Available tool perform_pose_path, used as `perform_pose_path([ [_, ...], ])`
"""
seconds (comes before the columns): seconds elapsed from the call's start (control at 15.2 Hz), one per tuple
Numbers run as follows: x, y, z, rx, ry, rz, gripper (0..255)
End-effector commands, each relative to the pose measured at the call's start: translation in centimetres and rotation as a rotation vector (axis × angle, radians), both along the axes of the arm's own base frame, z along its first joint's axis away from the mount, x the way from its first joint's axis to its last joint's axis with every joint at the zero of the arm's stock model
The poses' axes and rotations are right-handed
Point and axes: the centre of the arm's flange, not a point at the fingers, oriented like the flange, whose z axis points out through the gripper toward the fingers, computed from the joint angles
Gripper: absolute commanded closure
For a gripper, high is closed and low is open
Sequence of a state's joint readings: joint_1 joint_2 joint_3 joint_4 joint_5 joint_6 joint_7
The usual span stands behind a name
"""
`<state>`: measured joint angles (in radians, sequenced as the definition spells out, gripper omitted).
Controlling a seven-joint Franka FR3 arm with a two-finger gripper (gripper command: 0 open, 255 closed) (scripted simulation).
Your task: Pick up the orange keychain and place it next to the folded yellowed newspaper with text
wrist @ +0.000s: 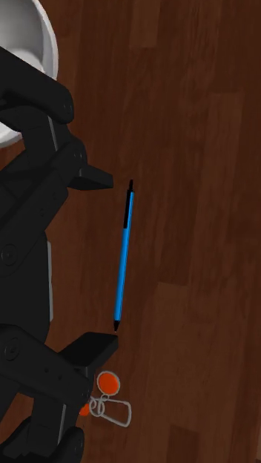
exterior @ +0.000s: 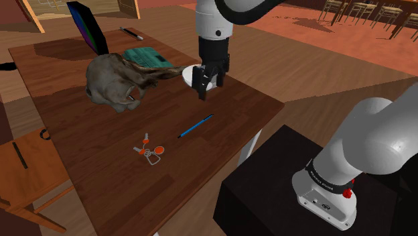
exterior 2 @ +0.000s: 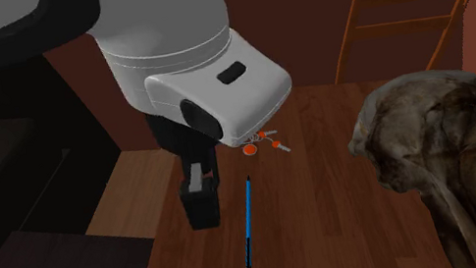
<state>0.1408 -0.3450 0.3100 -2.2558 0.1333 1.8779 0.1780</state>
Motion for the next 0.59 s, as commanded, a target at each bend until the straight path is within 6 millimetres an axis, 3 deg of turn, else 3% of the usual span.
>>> perform_pose_path([
  [0.0, 0.6, 2.4, -1.0, -0.004, 0.0, 0.021, 0],
  [0.53, 3.3, 12.0, -5.6, -0.026, 0.0, 0.104, 0],
])
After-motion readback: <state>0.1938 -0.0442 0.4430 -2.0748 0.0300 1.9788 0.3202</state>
